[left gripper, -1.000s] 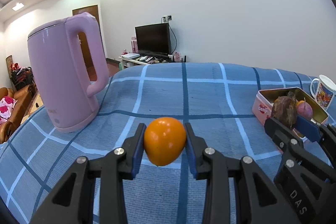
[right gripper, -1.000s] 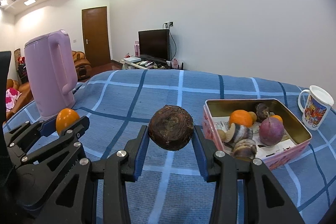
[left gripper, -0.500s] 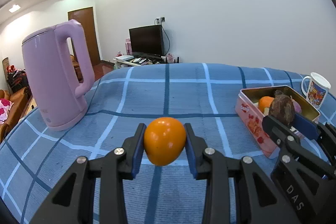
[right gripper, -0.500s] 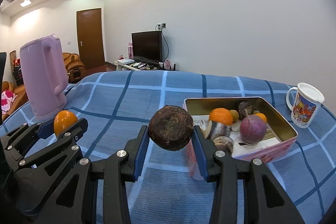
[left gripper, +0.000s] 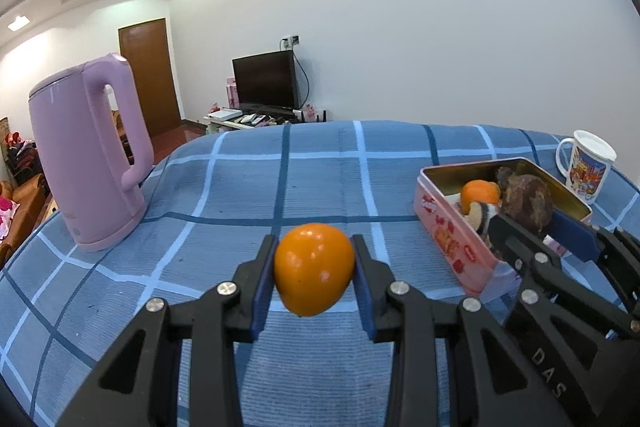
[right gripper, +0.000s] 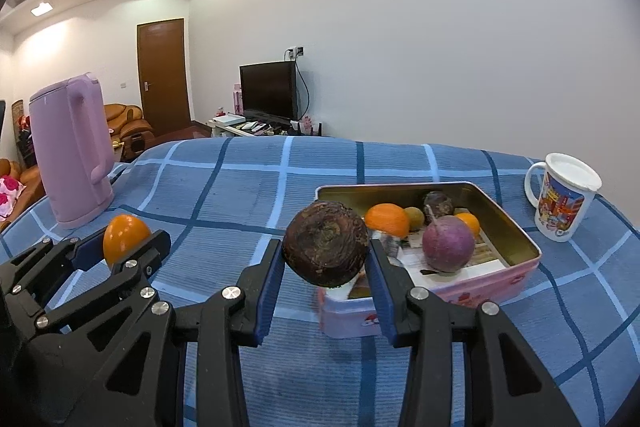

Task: Organize fruits
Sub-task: 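Carry the orange and brown taro over the tin box with both tools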

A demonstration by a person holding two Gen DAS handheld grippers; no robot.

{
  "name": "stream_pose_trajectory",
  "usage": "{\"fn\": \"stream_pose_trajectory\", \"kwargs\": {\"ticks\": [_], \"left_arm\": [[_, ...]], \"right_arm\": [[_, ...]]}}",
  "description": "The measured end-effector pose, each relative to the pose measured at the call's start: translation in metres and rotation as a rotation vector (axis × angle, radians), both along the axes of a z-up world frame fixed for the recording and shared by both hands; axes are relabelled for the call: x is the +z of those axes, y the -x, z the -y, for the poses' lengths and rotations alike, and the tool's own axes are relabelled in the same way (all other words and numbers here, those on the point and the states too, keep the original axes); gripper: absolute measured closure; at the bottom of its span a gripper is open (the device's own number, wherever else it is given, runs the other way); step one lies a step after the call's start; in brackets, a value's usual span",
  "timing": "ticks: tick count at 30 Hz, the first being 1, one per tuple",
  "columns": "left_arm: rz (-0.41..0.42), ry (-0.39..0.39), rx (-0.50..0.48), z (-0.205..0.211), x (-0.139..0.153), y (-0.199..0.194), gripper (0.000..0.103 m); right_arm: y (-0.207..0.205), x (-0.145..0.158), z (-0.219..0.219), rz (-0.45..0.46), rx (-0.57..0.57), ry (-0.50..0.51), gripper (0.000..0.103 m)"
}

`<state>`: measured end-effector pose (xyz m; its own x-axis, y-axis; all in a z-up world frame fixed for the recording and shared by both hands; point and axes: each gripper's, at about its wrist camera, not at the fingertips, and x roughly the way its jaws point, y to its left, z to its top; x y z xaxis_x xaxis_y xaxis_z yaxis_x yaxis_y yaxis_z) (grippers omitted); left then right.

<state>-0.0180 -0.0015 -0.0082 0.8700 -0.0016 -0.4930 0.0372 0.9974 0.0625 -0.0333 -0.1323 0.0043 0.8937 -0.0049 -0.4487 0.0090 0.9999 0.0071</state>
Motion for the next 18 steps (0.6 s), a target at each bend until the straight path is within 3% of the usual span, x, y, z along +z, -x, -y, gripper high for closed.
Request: {"fn": "stream_pose_trajectory", "kwargs": {"ticks": [18], "left_arm": [[0.005,0.004,-0.041,0.033,0.001,0.009,0.065]], "right_arm": [[0.009,0.002,0.031,0.012,-0.040,0.017,0.059]]}}
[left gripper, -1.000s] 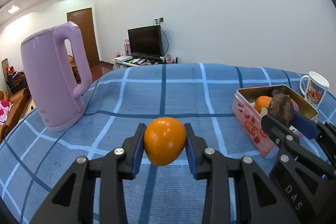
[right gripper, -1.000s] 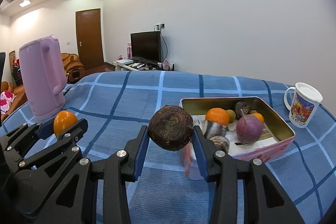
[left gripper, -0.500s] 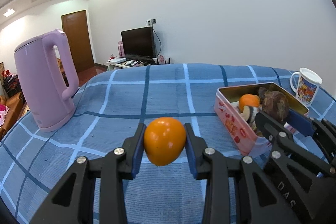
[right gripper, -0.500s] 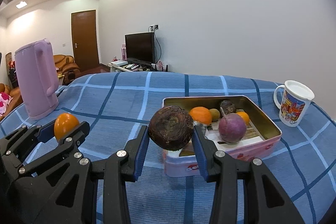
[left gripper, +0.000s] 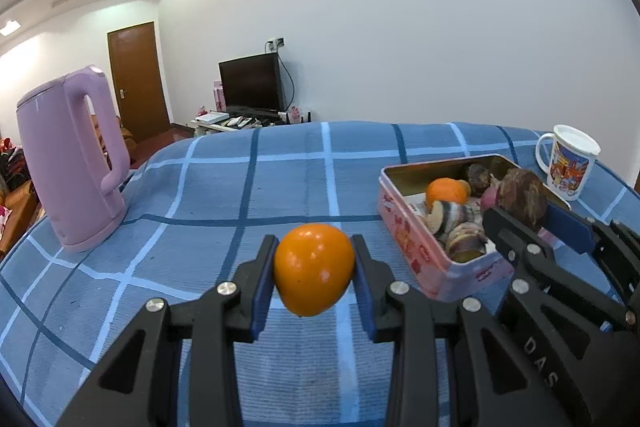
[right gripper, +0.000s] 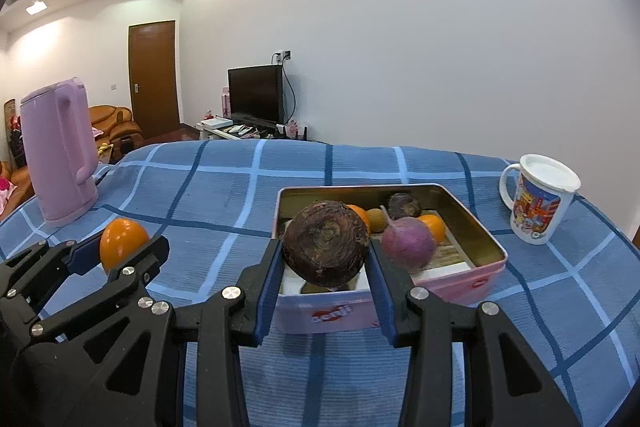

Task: Organize fruits
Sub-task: 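Carry the orange and brown taro over the tin box with both tools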

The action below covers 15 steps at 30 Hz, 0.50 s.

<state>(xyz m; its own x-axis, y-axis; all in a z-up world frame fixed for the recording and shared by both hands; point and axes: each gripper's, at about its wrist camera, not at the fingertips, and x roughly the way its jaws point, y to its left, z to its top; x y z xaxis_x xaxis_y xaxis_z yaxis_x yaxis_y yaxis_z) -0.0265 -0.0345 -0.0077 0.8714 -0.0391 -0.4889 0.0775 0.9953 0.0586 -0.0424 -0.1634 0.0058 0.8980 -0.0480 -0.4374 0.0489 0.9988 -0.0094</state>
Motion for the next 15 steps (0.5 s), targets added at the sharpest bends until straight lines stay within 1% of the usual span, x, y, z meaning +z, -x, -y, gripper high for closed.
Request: {"fn": "stream_pose_trajectory", "kwargs": {"ticks": [15], "left_arm": [[-0.003,0.005,-0.041,0.029,0.001,0.005,0.065]], "right_arm": [[0.007,0.001,0.029,0.007,-0.040,0.014,0.059]]}}
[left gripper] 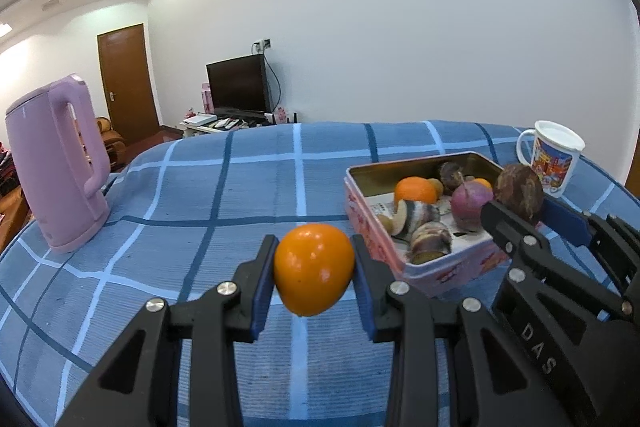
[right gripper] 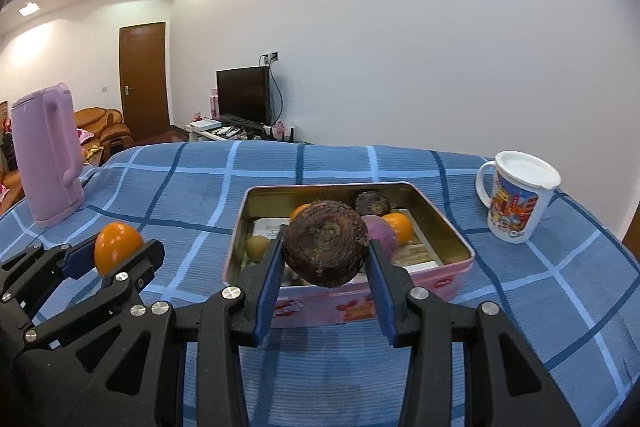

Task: Organize fruits
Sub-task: 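Carry the orange and brown taro over the tin box with both tools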

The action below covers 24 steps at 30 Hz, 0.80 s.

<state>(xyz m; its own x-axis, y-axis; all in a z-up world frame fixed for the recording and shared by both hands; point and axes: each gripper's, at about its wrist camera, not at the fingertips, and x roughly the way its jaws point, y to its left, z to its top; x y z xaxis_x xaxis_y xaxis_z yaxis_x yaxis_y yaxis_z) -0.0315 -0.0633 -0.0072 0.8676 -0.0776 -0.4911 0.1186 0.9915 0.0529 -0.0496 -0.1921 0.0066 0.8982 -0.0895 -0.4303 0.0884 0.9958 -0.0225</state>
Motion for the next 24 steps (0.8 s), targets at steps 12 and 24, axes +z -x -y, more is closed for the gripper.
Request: {"fn": "stream_pose_trajectory", "kwargs": {"ticks": [12,24], "left_arm": [[-0.003,-0.005,-0.039,0.030,0.000,0.003,0.065],[-0.033,0.014,-0.093,0.059,-0.001,-0.001,0.065]], "right_arm": [[0.006,0.000,0.032,0.004,-0.047,0.007,0.059],[0.006,-0.002,0.075,-0.022,-0.116,-0.018,0.059]]}}
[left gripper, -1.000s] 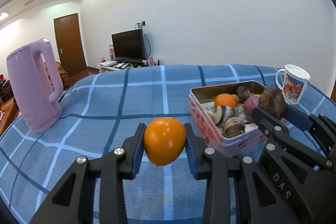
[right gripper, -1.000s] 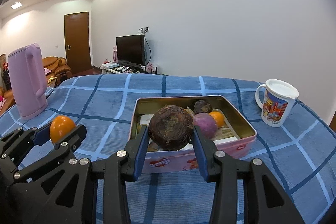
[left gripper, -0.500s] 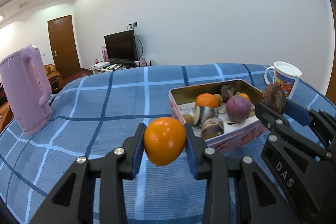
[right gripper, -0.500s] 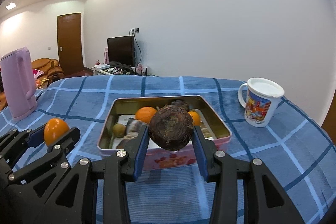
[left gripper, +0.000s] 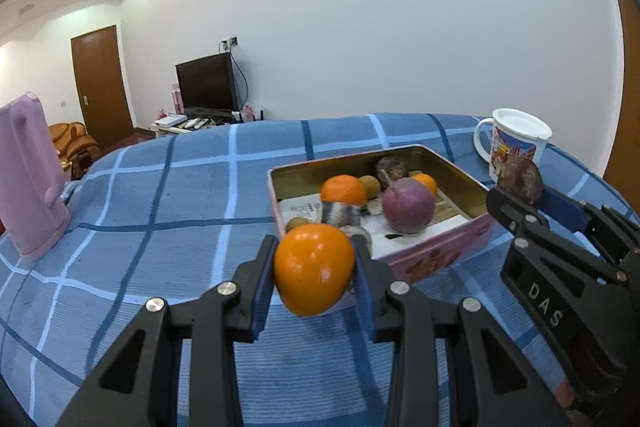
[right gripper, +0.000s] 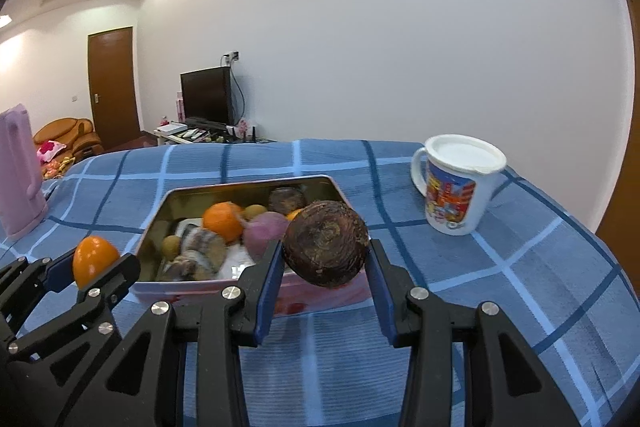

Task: Organize fruits
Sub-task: 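Carry the orange and brown taro over the tin box with both tools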

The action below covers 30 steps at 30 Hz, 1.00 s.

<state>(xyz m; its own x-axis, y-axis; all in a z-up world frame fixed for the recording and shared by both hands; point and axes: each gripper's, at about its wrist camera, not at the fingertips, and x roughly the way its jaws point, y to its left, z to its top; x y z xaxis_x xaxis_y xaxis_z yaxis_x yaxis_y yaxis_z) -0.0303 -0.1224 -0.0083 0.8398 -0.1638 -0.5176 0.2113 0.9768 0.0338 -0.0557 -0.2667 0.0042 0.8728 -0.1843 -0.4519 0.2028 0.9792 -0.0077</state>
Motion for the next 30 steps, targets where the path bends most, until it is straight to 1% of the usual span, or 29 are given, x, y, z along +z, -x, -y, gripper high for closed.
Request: {"fn": "stream_pose_trajectory", "kwargs": {"ticks": [7,12,16,21,27,30], "left_arm": [[-0.001,0.003,-0.027,0.018,0.000,-0.002,0.065],[0.002,-0.004,-0.046,0.030,0.000,-0.004,0.065],[0.004,-0.012,-0.063,0.041,0.000,-0.007,0.065],[-0.001,-0.005,-0.067,0.047,0.000,-0.012,0.065],[-0.005,-0.011,-0.080,0.057,-0.001,-0.018,0.065],[-0.010,-0.007,-0.087,0.061,-0.001,-0.022,0.065]], "right_arm": [[0.001,0.001,0.011,0.006,-0.024,0.031,0.059],[-0.004,0.000,0.022,-0.014,-0.028,0.013,0.059],[-0.008,0.000,0.024,-0.025,-0.020,0.036,0.059],[-0.013,-0.001,0.030,-0.035,-0.023,0.055,0.059],[-0.023,-0.003,0.042,-0.063,-0.026,0.044,0.059],[-0.029,-0.004,0.043,-0.077,-0.022,0.058,0.059]]}}
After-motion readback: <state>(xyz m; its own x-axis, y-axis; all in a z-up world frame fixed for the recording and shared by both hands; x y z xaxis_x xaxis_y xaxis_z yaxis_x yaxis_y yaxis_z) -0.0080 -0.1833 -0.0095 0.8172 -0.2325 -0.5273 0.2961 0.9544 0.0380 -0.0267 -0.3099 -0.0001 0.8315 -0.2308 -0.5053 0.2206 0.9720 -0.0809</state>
